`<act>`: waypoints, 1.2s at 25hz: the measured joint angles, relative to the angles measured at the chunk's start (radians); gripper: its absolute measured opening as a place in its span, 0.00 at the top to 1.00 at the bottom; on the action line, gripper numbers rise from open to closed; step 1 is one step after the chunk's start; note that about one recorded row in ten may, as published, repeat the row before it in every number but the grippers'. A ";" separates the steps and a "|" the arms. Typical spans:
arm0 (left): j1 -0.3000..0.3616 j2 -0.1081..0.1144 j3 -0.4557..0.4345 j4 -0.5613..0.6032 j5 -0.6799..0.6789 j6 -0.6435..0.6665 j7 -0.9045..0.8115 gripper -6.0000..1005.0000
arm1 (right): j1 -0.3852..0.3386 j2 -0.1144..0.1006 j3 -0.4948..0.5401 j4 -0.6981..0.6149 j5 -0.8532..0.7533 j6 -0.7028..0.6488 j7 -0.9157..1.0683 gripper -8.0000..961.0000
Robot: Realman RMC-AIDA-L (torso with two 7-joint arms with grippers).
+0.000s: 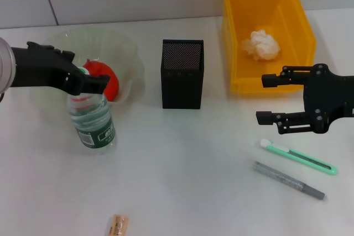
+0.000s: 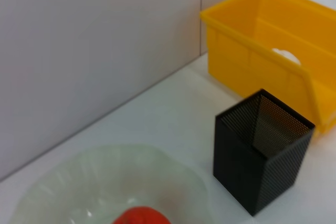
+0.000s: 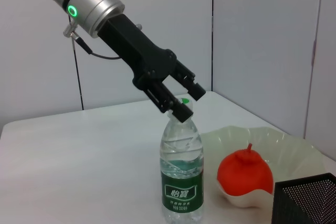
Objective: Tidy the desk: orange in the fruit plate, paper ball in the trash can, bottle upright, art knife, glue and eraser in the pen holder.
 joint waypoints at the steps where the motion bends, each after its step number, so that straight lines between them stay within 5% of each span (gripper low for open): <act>1: 0.001 0.000 -0.001 0.000 0.000 -0.007 0.003 0.19 | 0.000 0.000 0.000 0.001 0.000 0.000 0.000 0.21; 18: 0.019 0.000 -0.018 0.003 -0.146 -0.123 0.140 0.19 | -0.019 0.001 0.000 -0.003 0.038 -0.003 -0.016 0.21; 30: 0.073 0.000 -0.031 0.007 -0.473 -0.241 0.426 0.19 | -0.028 0.002 0.012 -0.016 0.041 0.000 -0.023 0.21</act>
